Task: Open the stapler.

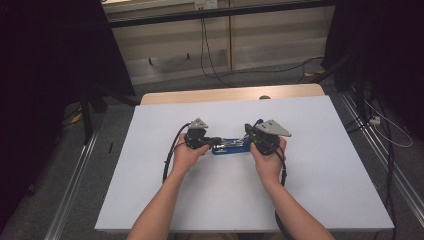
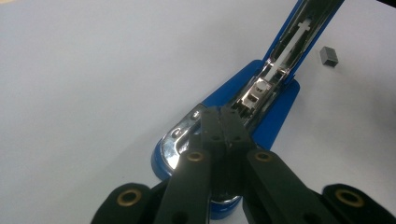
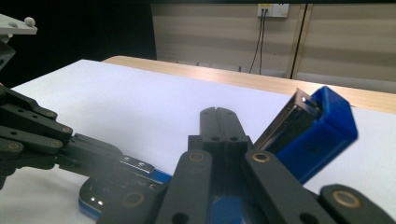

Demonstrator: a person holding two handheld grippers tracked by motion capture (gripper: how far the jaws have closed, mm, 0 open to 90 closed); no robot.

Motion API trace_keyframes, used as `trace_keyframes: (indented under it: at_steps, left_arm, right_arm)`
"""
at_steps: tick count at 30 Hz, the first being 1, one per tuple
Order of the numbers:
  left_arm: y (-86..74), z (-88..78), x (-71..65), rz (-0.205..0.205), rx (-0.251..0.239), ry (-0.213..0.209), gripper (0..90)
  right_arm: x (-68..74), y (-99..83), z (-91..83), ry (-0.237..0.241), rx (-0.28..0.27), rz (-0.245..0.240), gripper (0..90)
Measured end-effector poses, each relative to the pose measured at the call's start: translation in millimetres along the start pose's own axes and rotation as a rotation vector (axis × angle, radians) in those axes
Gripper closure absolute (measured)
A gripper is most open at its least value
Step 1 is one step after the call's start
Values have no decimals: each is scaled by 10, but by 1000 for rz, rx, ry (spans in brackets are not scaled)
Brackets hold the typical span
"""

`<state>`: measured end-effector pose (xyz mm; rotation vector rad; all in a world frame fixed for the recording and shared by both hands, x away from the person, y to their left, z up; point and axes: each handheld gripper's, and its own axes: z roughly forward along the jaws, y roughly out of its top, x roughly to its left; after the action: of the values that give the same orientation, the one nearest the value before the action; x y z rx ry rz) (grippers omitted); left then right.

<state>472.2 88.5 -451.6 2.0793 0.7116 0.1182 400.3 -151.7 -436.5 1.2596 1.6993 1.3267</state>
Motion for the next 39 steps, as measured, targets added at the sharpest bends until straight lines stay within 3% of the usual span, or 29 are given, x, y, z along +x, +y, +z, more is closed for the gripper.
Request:
trace_keyframes:
  at_steps: [15, 21, 30, 32, 35, 37, 39]
  left_arm:
    - [-3, -1, -10, 3, -3, 4, 900]
    - [13, -3, -13, -1, 4, 6, 900]
    - [54, -46, -43, 1, -17, 15, 890]
    - [59, -56, -49, -6, -17, 12, 849]
    - [79, -106, -59, -47, -51, 9, 744]
    - [105, -168, -64, -51, -84, 20, 683]
    - [135, -240, -74, -59, -120, 26, 613]
  right_arm:
    - [-313, -170, -53, -42, 68, 14, 900]
    - [-338, -245, -34, -24, 115, 7, 900]
    - [-363, -218, -35, -15, 129, -2, 900]
    - [-374, -195, -58, -6, 123, -5, 900]
    - [-405, -149, -132, 2, 115, -27, 900]
    - [-439, -134, -180, 23, 114, -25, 900]
    - [-481, -123, -242, 27, 123, -28, 822]
